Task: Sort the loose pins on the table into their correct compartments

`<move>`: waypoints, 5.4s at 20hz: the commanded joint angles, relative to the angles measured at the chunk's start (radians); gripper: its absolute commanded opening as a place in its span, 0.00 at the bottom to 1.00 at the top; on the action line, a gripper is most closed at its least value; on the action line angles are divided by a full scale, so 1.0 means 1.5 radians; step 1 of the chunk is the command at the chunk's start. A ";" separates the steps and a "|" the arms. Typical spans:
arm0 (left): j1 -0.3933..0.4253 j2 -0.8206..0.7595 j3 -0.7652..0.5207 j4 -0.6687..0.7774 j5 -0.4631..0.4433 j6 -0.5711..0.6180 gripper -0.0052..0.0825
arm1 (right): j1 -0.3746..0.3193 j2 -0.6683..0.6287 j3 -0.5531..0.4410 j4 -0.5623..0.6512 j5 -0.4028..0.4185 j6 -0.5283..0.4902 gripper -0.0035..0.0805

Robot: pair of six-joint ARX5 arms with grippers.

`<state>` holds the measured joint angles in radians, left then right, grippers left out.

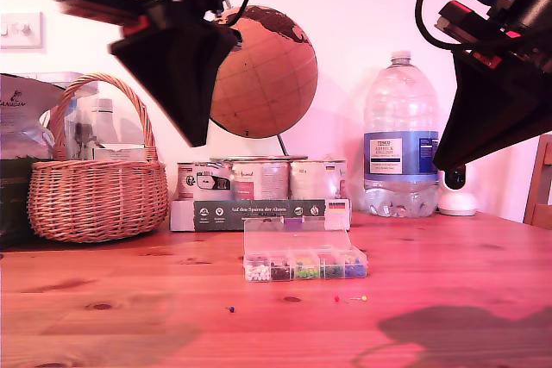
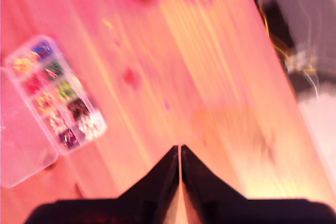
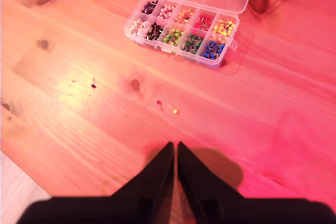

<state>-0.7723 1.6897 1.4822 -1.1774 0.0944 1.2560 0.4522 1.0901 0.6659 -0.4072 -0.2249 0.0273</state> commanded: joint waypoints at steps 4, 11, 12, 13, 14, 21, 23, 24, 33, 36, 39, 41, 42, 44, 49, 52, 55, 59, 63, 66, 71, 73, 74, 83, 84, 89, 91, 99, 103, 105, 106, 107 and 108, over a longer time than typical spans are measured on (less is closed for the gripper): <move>-0.002 0.026 -0.006 -0.018 0.040 0.007 0.05 | -0.002 -0.002 0.010 0.004 -0.001 -0.002 0.03; -0.002 0.061 -0.006 0.015 0.063 0.078 0.19 | -0.002 -0.002 0.010 0.004 -0.001 -0.002 0.03; -0.002 0.069 -0.006 0.016 0.060 0.095 0.19 | -0.002 -0.002 0.010 0.004 -0.001 -0.002 0.03; -0.002 0.076 -0.006 0.019 0.052 0.114 0.19 | -0.002 -0.002 0.010 0.004 -0.001 -0.002 0.03; -0.002 0.083 -0.006 0.021 0.048 0.115 0.19 | -0.002 -0.002 0.010 0.004 -0.001 -0.002 0.03; -0.002 0.135 -0.006 0.075 0.033 0.158 0.19 | -0.003 -0.002 0.010 0.004 -0.001 -0.002 0.03; -0.002 0.150 -0.006 0.084 0.034 0.163 0.19 | -0.003 -0.002 0.010 0.005 -0.001 -0.002 0.03; -0.002 0.160 -0.006 0.089 0.031 0.167 0.19 | -0.003 -0.002 0.010 0.005 -0.001 -0.002 0.03; -0.002 0.214 -0.006 0.134 0.028 0.198 0.19 | -0.003 -0.002 0.010 0.012 -0.001 -0.002 0.03; 0.005 0.214 -0.006 0.140 0.031 0.198 0.19 | -0.003 -0.002 0.010 0.014 -0.001 -0.002 0.03; 0.016 0.218 -0.006 0.138 0.032 0.198 0.19 | -0.003 -0.002 0.010 0.016 -0.001 -0.002 0.03; 0.018 0.222 -0.006 0.140 0.032 0.199 0.19 | -0.003 -0.002 0.010 0.017 0.000 -0.002 0.03; 0.018 0.223 -0.006 0.140 0.032 0.199 0.19 | -0.003 -0.002 0.010 0.017 0.000 -0.002 0.03; 0.018 0.226 -0.006 0.140 0.042 0.215 0.19 | -0.003 -0.002 0.010 0.019 0.000 -0.002 0.03; 0.018 0.240 -0.006 0.146 0.041 0.215 0.19 | -0.003 -0.002 0.010 0.019 -0.001 -0.002 0.03; 0.018 0.253 -0.006 0.145 0.038 0.218 0.19 | -0.003 -0.002 0.010 0.019 0.000 -0.002 0.03; 0.018 0.255 -0.006 0.142 0.036 0.228 0.19 | -0.003 -0.002 0.010 0.019 0.000 -0.002 0.03; 0.021 0.258 -0.006 0.145 0.036 0.228 0.19 | -0.003 -0.002 0.010 0.019 -0.001 -0.002 0.03; 0.022 0.265 -0.006 0.154 0.036 0.232 0.19 | -0.003 -0.002 0.010 0.019 0.000 -0.002 0.03; 0.026 0.265 -0.006 0.154 0.036 0.232 0.19 | -0.003 -0.002 0.010 0.020 -0.001 -0.002 0.03; 0.035 0.266 -0.006 0.149 0.036 0.233 0.19 | -0.003 -0.002 0.010 0.020 0.000 -0.002 0.03; 0.036 0.266 -0.007 0.153 0.037 0.234 0.19 | -0.003 -0.002 0.010 0.020 0.000 -0.002 0.03; 0.036 0.266 -0.007 0.157 0.039 0.234 0.19 | -0.003 -0.002 0.010 0.022 0.000 -0.002 0.03; 0.035 0.266 -0.014 0.157 0.050 0.233 0.19 | -0.003 -0.002 0.010 0.027 -0.001 -0.002 0.03; 0.034 0.266 -0.014 0.157 0.057 0.233 0.19 | -0.003 -0.002 0.010 0.028 0.000 -0.002 0.03; 0.033 0.266 -0.014 0.153 0.057 0.233 0.19 | -0.003 -0.002 0.010 0.029 0.000 -0.002 0.03; 0.033 0.266 -0.014 0.147 0.057 0.233 0.19 | -0.003 -0.002 0.010 0.030 -0.001 -0.002 0.03; 0.033 0.266 -0.018 0.148 0.057 0.237 0.19 | -0.003 -0.002 0.010 0.029 -0.001 -0.002 0.03; 0.033 0.266 -0.031 0.152 0.056 0.245 0.19 | -0.003 -0.002 0.010 0.029 -0.001 -0.002 0.03; 0.033 0.266 -0.037 0.160 0.056 0.246 0.19 | -0.003 -0.002 0.010 0.029 -0.001 -0.002 0.03; 0.030 0.266 -0.039 0.168 0.056 0.246 0.19 | -0.003 -0.002 0.010 0.029 -0.001 -0.002 0.03; 0.028 0.266 -0.041 0.179 0.056 0.246 0.19 | -0.003 -0.002 0.010 0.029 -0.001 -0.002 0.03; 0.028 0.266 -0.041 0.185 0.057 0.245 0.19 | -0.003 -0.002 0.010 0.029 -0.001 -0.002 0.03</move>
<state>-0.7212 2.0525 1.4490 -0.9138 0.1757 1.6161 0.4522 1.0901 0.6659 -0.3737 -0.2249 0.0273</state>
